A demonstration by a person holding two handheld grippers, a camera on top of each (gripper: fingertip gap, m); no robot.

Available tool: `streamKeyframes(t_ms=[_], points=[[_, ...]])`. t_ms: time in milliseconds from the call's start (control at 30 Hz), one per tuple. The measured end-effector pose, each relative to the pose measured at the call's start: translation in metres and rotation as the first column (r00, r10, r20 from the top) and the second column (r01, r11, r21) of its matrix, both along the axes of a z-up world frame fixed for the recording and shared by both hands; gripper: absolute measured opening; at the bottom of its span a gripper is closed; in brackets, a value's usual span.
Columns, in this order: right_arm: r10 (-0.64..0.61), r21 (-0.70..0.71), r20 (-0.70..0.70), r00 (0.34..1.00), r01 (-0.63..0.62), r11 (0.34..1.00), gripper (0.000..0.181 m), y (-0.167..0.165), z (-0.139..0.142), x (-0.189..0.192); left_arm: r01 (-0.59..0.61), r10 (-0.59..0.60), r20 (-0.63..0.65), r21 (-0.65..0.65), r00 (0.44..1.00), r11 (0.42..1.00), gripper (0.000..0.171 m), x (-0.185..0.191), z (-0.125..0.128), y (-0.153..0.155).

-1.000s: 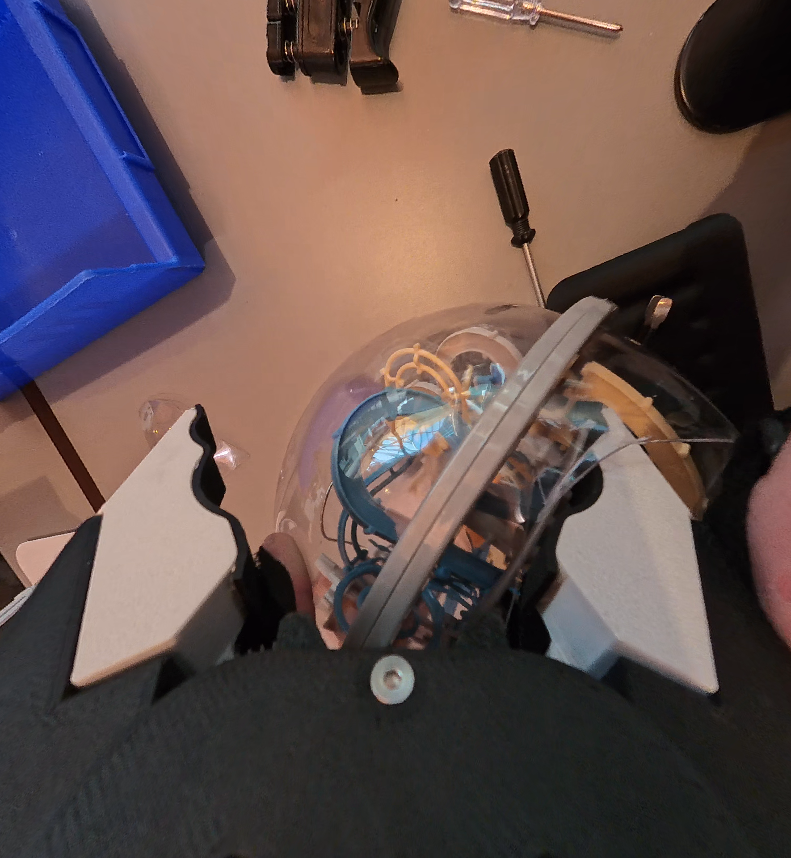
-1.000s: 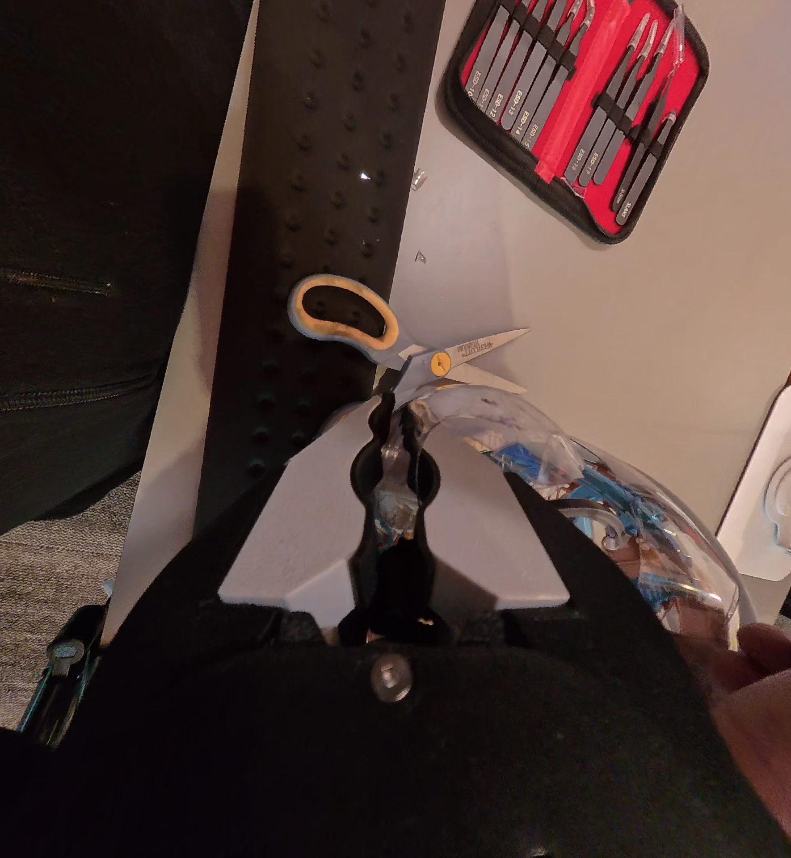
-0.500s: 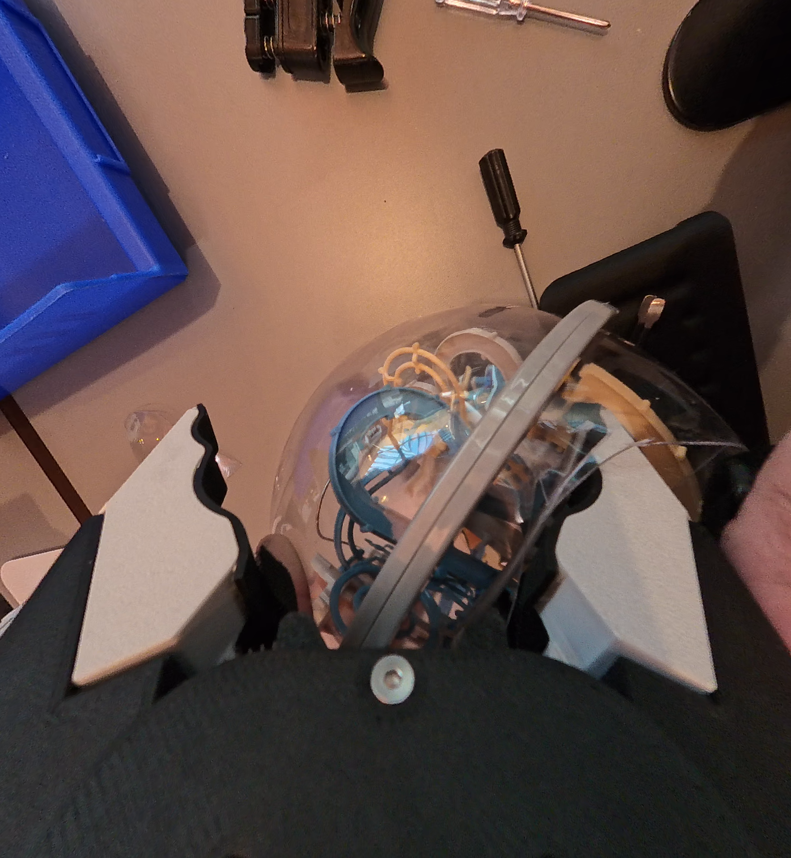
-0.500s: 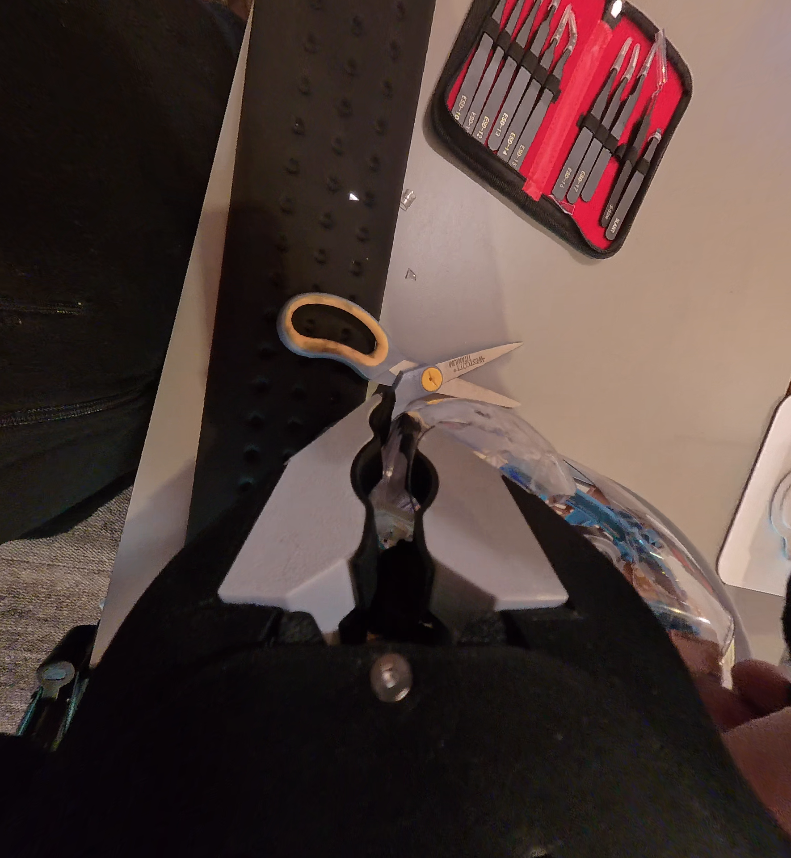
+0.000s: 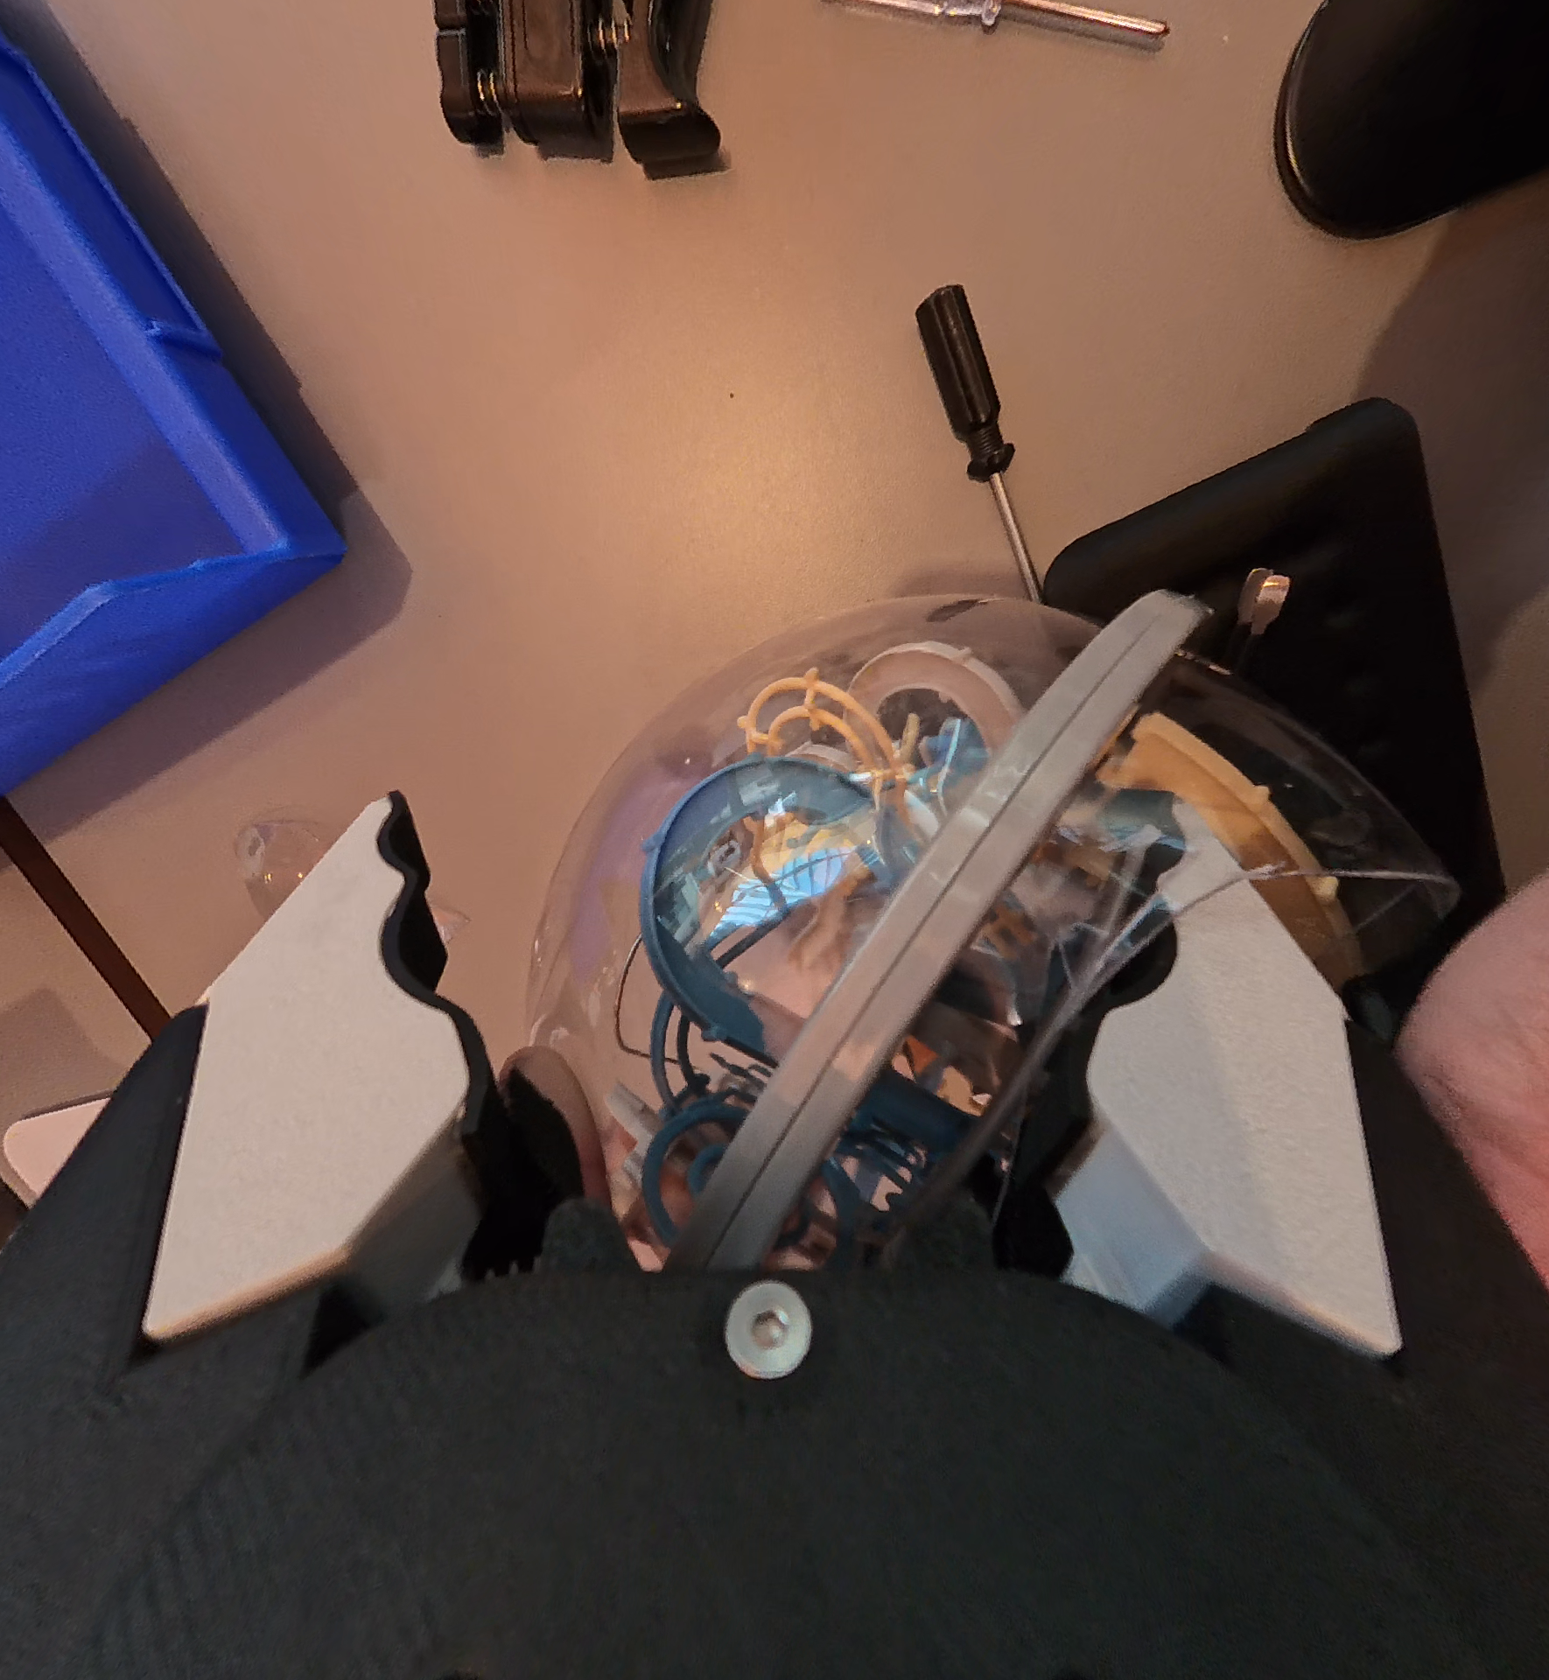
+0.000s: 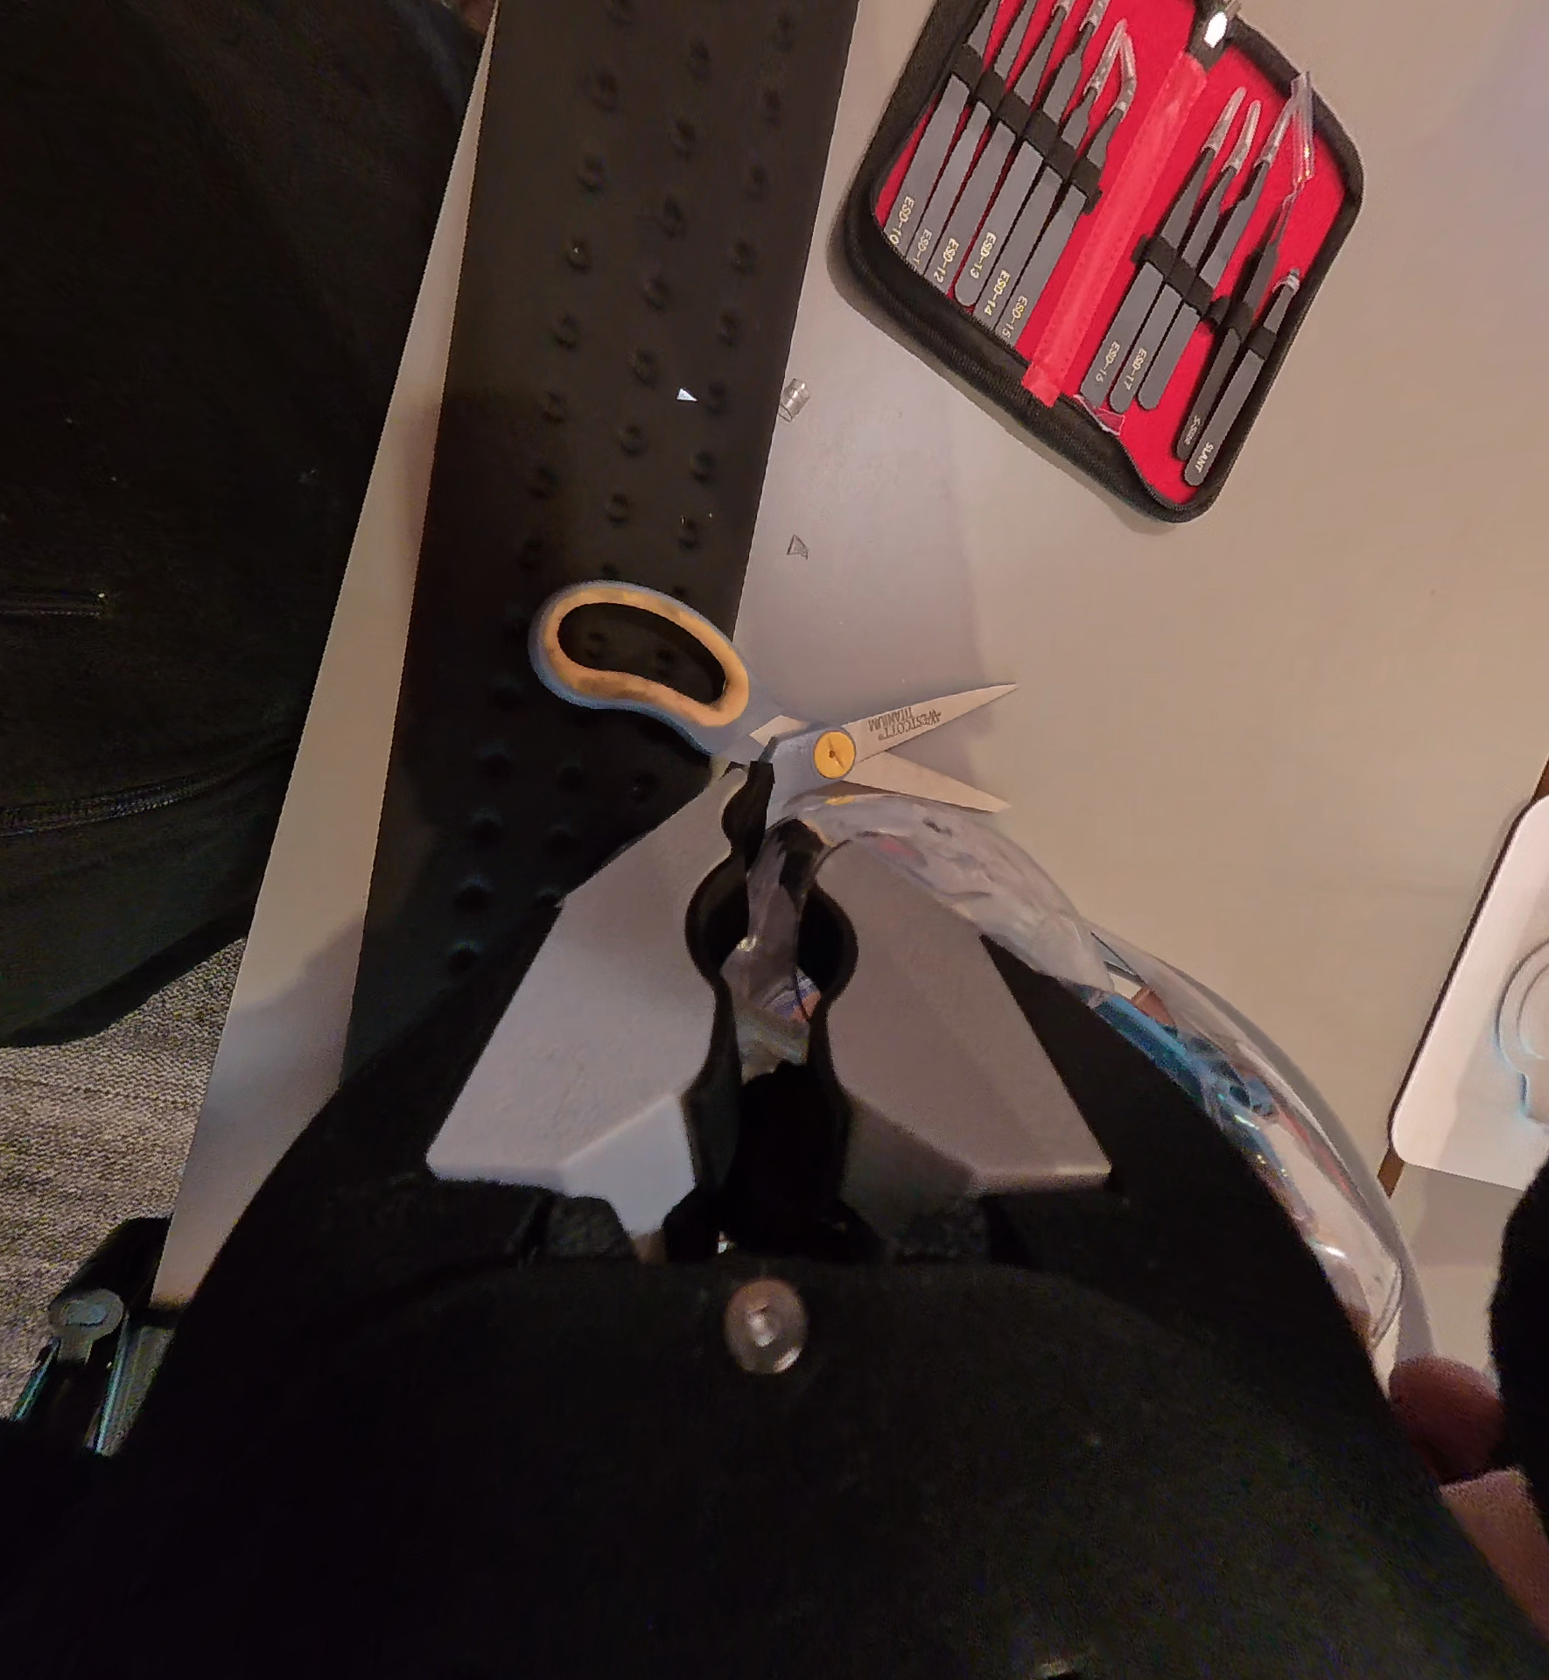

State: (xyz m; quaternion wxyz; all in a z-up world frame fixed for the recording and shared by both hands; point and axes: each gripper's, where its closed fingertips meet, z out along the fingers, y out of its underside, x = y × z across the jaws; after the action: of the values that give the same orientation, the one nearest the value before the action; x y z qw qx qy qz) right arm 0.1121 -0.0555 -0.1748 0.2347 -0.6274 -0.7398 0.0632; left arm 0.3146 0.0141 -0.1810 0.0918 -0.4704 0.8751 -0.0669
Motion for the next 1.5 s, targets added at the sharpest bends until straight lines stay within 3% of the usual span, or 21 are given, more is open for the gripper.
streamKeyframes(t_ms=[367, 400, 433, 633, 900, 967, 1067, 1233, 1400, 1500], points=[[-0.022, -0.015, 0.023, 0.999, 0.023, 1.000, 0.000, 0.008, -0.001, -0.006, 0.041, -0.041, -0.044, 0.003, 0.998, 0.999, 0.148, 0.002, -0.003, -0.003], [-0.029, -0.016, 0.023, 0.999, 0.029, 0.999, 0.000, 0.011, -0.001, -0.008, 0.148, -0.149, -0.045, -0.022, 0.988, 0.989, 0.152, 0.007, -0.005, -0.007], [-0.040, -0.016, 0.014, 0.999, 0.040, 0.999, 0.000, 0.016, -0.001, -0.011, 0.178, -0.180, -0.130, -0.022, 0.975, 0.984, 0.148, 0.001, -0.009, -0.008], [-0.079, 0.022, 0.025, 0.997, 0.078, 0.997, 0.000, 0.016, 0.001, -0.004, 0.172, -0.173, -0.071, -0.015, 0.982, 0.985, 0.152, -0.007, -0.003, -0.006], [-0.131, 0.045, -0.147, 0.981, 0.138, 0.989, 0.007, -0.002, 0.013, 0.021, -0.120, 0.118, -0.050, -0.055, 0.992, 0.991, 0.138, -0.023, -0.002, 0.024], [-0.139, 0.047, -0.195, 0.971, 0.151, 0.987, 0.010, -0.002, 0.017, 0.028, -0.226, 0.222, -0.077, -0.050, 0.972, 0.973, 0.146, -0.025, -0.004, 0.037], [-0.171, 0.053, -0.240, 0.955, 0.189, 0.981, 0.020, 0.001, 0.024, 0.044, -0.341, 0.331, -0.127, -0.070, 0.935, 0.937, 0.143, -0.029, -0.008, 0.049], [-0.227, -0.025, -0.284, 0.932, 0.229, 0.973, 0.021, -0.001, 0.027, 0.053, -0.376, 0.360, -0.175, -0.066, 0.916, 0.924, 0.139, -0.027, -0.011, 0.046], [-0.351, 0.032, -0.323, 0.879, 0.380, 0.924, 0.049, 0.010, 0.054, 0.078, -0.476, 0.434, -0.290, -0.093, 0.853, 0.874, 0.138, -0.037, -0.021, 0.042], [-0.391, 0.042, -0.341, 0.855, 0.429, 0.902, 0.055, 0.011, 0.066, 0.085, -0.529, 0.464, -0.349, -0.115, 0.814, 0.841, 0.131, -0.038, -0.024, 0.043]])
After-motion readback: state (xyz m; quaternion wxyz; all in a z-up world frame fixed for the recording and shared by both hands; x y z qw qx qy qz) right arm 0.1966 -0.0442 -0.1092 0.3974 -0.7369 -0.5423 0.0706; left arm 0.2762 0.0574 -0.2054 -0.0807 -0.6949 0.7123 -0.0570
